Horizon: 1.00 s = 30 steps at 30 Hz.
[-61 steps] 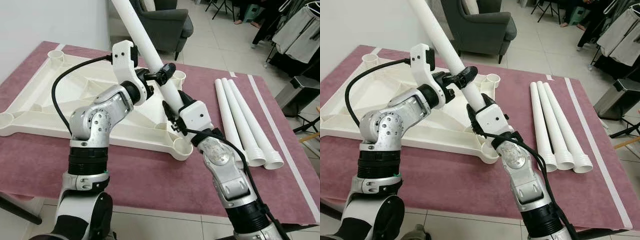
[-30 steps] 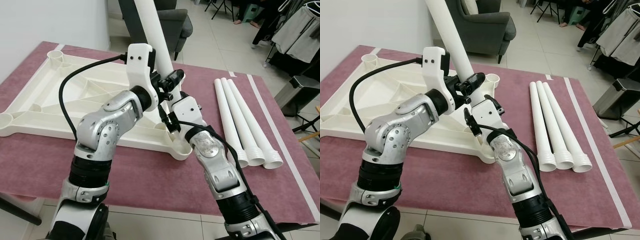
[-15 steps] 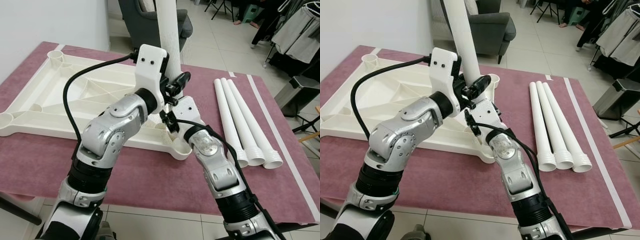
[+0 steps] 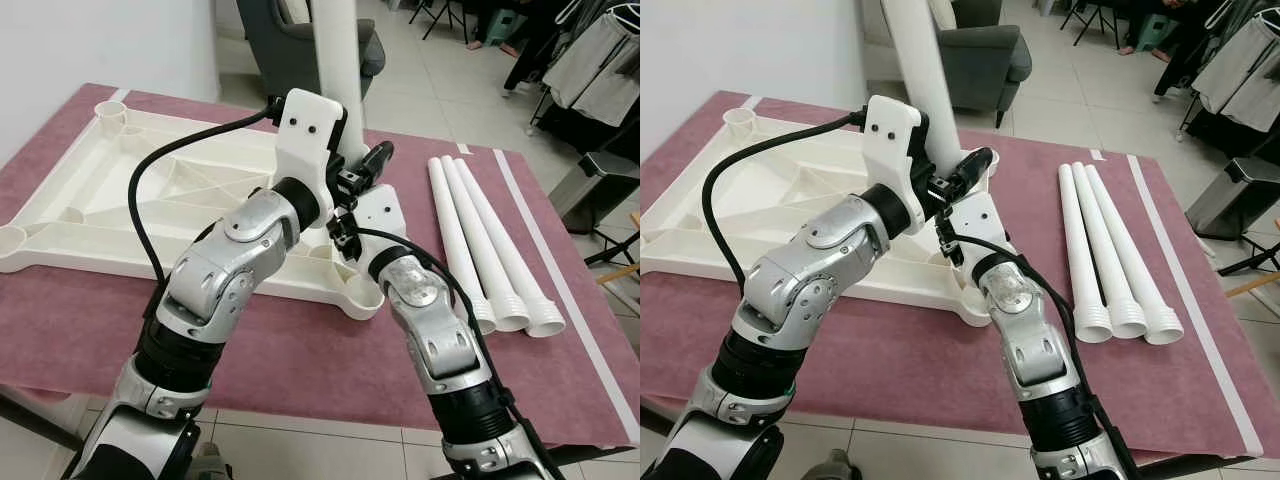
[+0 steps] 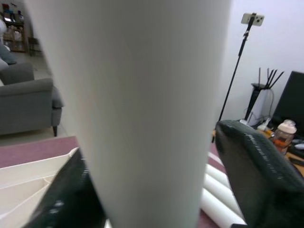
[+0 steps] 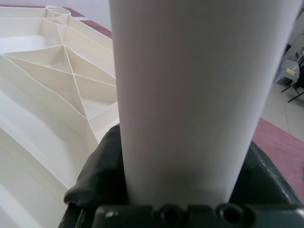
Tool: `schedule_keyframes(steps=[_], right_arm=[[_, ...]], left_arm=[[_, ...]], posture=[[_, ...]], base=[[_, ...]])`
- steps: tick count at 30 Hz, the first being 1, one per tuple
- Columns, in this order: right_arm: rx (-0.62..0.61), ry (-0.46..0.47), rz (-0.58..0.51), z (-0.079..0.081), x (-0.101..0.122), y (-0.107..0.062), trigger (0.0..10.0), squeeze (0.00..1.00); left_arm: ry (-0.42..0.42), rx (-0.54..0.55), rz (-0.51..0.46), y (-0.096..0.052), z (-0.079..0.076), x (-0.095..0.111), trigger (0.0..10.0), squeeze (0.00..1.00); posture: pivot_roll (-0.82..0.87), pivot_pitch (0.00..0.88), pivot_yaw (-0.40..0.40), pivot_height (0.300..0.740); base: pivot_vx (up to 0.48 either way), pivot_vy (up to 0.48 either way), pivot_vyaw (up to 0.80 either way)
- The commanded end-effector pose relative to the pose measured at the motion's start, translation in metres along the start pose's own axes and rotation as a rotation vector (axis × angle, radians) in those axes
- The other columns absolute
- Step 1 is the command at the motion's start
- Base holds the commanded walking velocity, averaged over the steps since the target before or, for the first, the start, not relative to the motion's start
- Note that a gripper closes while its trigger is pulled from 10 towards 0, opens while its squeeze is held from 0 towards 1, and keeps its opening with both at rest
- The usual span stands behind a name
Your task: Building children table
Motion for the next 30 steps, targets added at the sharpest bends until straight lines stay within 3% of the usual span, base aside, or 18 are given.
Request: schedule_keyframes(steps=[1,2,3,7,8,9,12,13,15,16,18,19,21,23,24,27,29,30], right_arm=[[-0.021,0.037,-0.021,-0.006,0.007,0.000,0.0,0.00],[-0.034,0.054,-0.022,-0.009,0.007,0.000,0.0,0.00],[-0.044,0.063,-0.020,-0.011,0.007,0.000,0.0,0.00],[-0.074,0.071,-0.005,-0.019,0.004,0.000,0.0,0.00],[-0.095,0.073,0.005,-0.025,0.002,-0.001,4.1,0.00],[-0.122,0.074,0.021,-0.033,-0.002,-0.002,10.0,0.00],[-0.159,0.072,0.039,-0.046,-0.007,-0.006,10.0,0.00],[-0.171,0.075,0.043,-0.052,-0.009,-0.009,10.0,0.00],[-0.171,0.075,0.043,-0.052,-0.009,-0.009,10.0,0.00],[-0.179,0.083,0.041,-0.058,-0.010,-0.014,10.0,0.00],[-0.170,0.131,0.029,-0.063,-0.011,-0.022,10.0,0.00],[-0.170,0.131,0.029,-0.063,-0.011,-0.022,10.0,0.00],[-0.152,0.172,0.018,-0.063,-0.010,-0.028,10.0,0.00],[-0.146,0.181,0.016,-0.063,-0.010,-0.029,10.0,0.00],[-0.133,0.189,0.013,-0.062,-0.010,-0.031,10.0,0.00],[-0.125,0.194,0.011,-0.061,-0.011,-0.033,10.0,0.00],[-0.104,0.189,0.018,-0.059,-0.012,-0.037,10.0,0.00],[-0.104,0.189,0.018,-0.059,-0.012,-0.037,10.0,0.00]], left_arm=[[-0.044,-0.224,-0.001,-0.004,-0.020,0.001,10.0,1.00],[-0.081,-0.234,-0.016,-0.007,-0.019,0.004,10.0,0.46],[-0.101,-0.242,-0.033,-0.010,-0.017,0.007,10.0,0.00],[-0.135,-0.280,-0.045,-0.018,-0.016,0.010,10.0,0.00],[-0.133,-0.307,-0.038,-0.023,-0.015,0.009,10.0,0.00],[-0.123,-0.342,-0.023,-0.031,-0.015,0.007,10.0,0.00],[-0.102,-0.378,0.007,-0.043,-0.010,0.003,10.0,0.00],[-0.067,-0.343,0.026,-0.046,0.001,-0.001,10.0,0.00],[-0.067,-0.343,0.026,-0.046,0.001,-0.001,10.0,0.00],[-0.010,-0.292,0.055,-0.048,0.017,-0.005,10.0,0.00],[0.191,-0.199,0.173,-0.051,0.051,-0.021,10.0,0.00],[0.191,-0.199,0.173,-0.051,0.051,-0.021,10.0,0.00],[0.348,-0.190,0.291,-0.055,0.071,-0.037,10.0,0.00],[0.382,-0.198,0.320,-0.056,0.074,-0.041,10.0,0.00],[0.416,-0.245,0.379,-0.058,0.076,-0.050,10.0,0.00],[0.435,-0.278,0.419,-0.060,0.077,-0.056,10.0,0.00],[0.500,-0.474,0.559,-0.067,0.071,-0.081,10.0,0.00],[0.500,-0.474,0.559,-0.067,0.071,-0.081,10.0,0.00]], posture=[[0.11,0.000,-0.050,0.740],[0.11,0.000,-0.049,0.740],[0.11,0.000,-0.048,0.740],[0.11,0.000,-0.044,0.740],[0.11,0.000,-0.044,0.740],[0.11,0.000,-0.040,0.740],[0.11,0.000,-0.038,0.740],[0.11,0.000,-0.037,0.740],[0.11,0.000,-0.037,0.740],[0.10,0.000,-0.037,0.740],[0.10,0.000,-0.041,0.740],[0.10,0.000,-0.041,0.740],[0.10,0.000,-0.044,0.740],[0.10,0.000,-0.044,0.740],[0.10,0.000,-0.043,0.740],[0.10,0.000,-0.043,0.740],[0.07,0.000,-0.036,0.740],[0.07,0.000,-0.036,0.740]], base=[[0.000,0.000,0.00],[0.000,0.000,0.00],[0.000,0.000,0.00],[0.000,0.000,0.00],[0.000,0.000,0.00],[0.000,0.000,0.00],[0.000,0.000,0.00],[0.000,0.000,0.00],[0.000,0.000,0.00],[0.000,0.000,0.00],[0.000,0.000,0.00],[0.000,0.000,0.00],[0.000,0.000,0.00],[0.000,0.000,0.00],[0.000,0.000,0.00],[0.000,0.000,0.00],[0.000,0.000,0.00],[0.000,0.000,0.00]])
Point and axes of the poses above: a point about 5 cm out from each wrist's last joint towards the gripper, its own y axis pointing out of the wrist towards the gripper, its own x axis along the axis of the wrist's last joint, z = x × y, the point moved 3 cm from there along y, pointing out of the wrist towards the gripper, and after that the axes turned 6 degrees about -y, right-handed, at the moved point
